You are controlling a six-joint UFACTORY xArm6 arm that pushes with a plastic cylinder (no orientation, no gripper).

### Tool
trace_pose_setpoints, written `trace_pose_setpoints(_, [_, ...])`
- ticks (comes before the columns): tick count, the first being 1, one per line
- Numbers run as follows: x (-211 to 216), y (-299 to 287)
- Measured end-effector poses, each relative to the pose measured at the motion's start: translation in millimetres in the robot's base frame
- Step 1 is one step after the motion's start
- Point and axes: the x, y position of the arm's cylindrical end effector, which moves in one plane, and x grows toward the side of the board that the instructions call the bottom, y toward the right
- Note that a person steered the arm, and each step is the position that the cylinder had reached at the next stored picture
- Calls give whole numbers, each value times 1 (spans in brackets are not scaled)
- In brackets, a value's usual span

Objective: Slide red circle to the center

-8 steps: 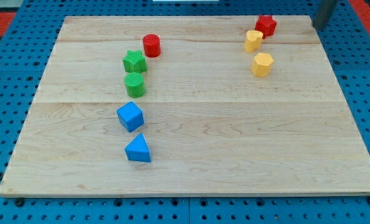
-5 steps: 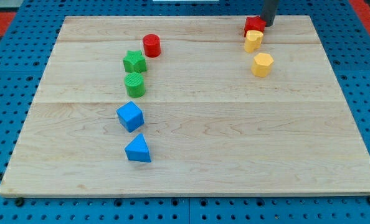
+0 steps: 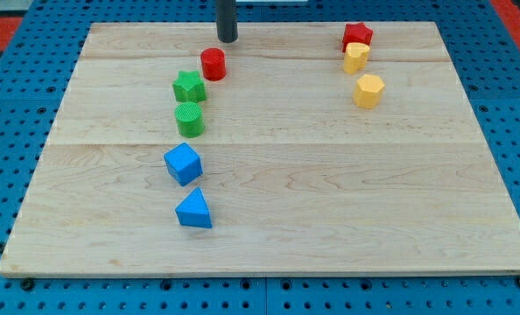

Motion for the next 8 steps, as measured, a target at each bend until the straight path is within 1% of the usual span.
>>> trace_pose_setpoints(1, [7,-8])
trace_pose_setpoints(2, [3,-38])
trace_pose_setpoints(3, [36,-22])
trace_pose_setpoints(4, [78,35])
trace_pose_setpoints(5, [97,52])
trace_pose_setpoints(6, [71,30])
trace_pose_setpoints(7, [110,16])
trace_pose_setpoints(8, [145,31])
